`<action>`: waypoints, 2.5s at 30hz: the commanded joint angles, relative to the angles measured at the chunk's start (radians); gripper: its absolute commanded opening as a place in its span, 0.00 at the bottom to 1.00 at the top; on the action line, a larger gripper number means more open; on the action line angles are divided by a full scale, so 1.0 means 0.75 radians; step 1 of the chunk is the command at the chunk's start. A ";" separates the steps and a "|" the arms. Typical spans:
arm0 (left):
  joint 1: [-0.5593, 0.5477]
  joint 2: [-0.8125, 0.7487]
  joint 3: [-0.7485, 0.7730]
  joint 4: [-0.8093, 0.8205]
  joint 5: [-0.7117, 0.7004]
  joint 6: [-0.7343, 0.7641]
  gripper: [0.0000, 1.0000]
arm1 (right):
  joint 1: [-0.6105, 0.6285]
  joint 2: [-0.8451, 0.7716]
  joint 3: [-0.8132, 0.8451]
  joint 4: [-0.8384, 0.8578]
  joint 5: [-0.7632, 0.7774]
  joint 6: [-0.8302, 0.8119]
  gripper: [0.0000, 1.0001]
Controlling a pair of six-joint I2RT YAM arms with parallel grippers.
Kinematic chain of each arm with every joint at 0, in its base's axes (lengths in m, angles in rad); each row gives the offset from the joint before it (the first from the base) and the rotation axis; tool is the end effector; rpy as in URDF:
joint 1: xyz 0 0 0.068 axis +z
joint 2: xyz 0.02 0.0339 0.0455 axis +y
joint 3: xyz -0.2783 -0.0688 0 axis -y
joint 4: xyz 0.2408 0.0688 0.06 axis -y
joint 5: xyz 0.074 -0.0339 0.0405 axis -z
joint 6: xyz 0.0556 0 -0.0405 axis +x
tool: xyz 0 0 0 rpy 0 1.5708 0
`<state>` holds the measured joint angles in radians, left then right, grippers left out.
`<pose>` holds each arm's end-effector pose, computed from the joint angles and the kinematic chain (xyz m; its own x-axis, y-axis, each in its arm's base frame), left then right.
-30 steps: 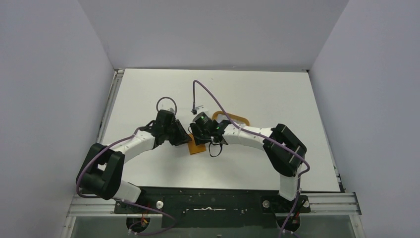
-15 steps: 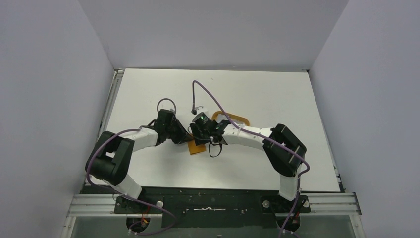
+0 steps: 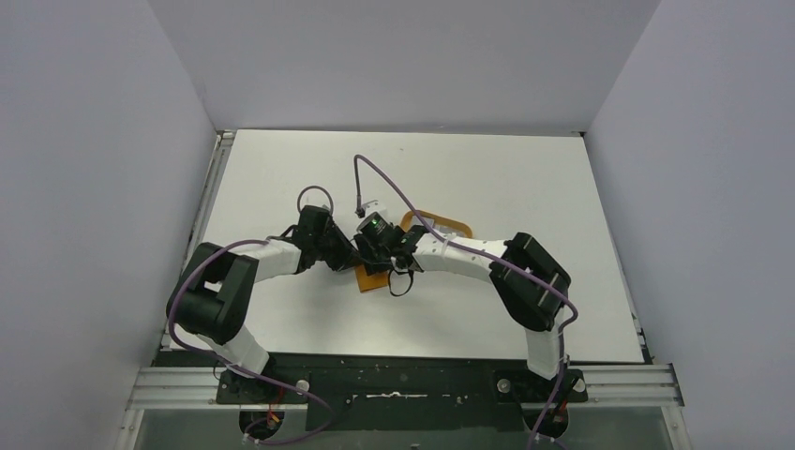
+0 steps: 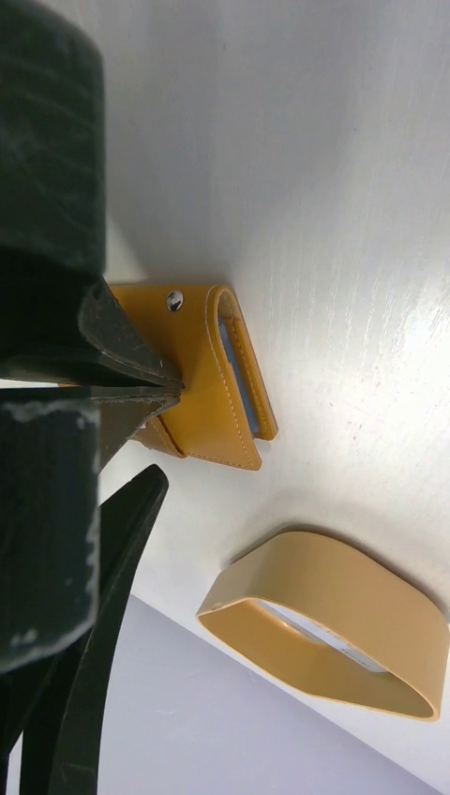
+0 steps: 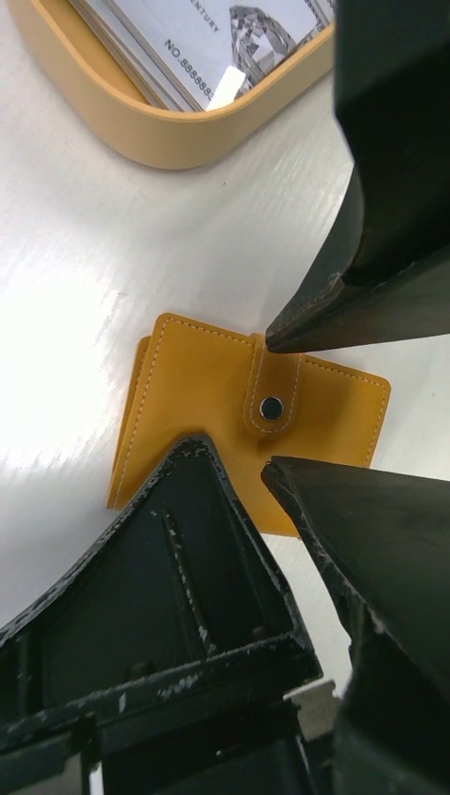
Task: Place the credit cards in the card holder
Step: Open the card holder at the center of the board.
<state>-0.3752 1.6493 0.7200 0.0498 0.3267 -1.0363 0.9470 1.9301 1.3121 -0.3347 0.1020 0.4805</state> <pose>0.2863 -0.1319 0.1363 -0.8276 -0.5500 -0.1120 -0.3431 0.6537 -0.6746 0.2522 0.3407 0.1780 -0.7794 -0.2959 -0.5522 -0.4654 0.8635 0.1943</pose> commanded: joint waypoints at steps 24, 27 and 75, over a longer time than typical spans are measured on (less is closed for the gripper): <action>0.030 0.036 0.017 0.011 -0.028 0.022 0.00 | 0.031 0.049 0.082 -0.078 0.171 -0.043 0.23; 0.030 0.041 0.019 0.013 -0.029 0.025 0.00 | 0.031 0.038 0.078 -0.078 0.171 -0.042 0.18; -0.177 0.055 0.082 0.042 0.004 -0.034 0.00 | -0.059 -0.144 -0.104 -0.016 0.059 0.090 0.00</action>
<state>-0.5053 1.6524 0.7612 0.0624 0.3492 -1.0603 0.9051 1.8866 1.2518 -0.3737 0.1402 0.5365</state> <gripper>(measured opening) 0.002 0.043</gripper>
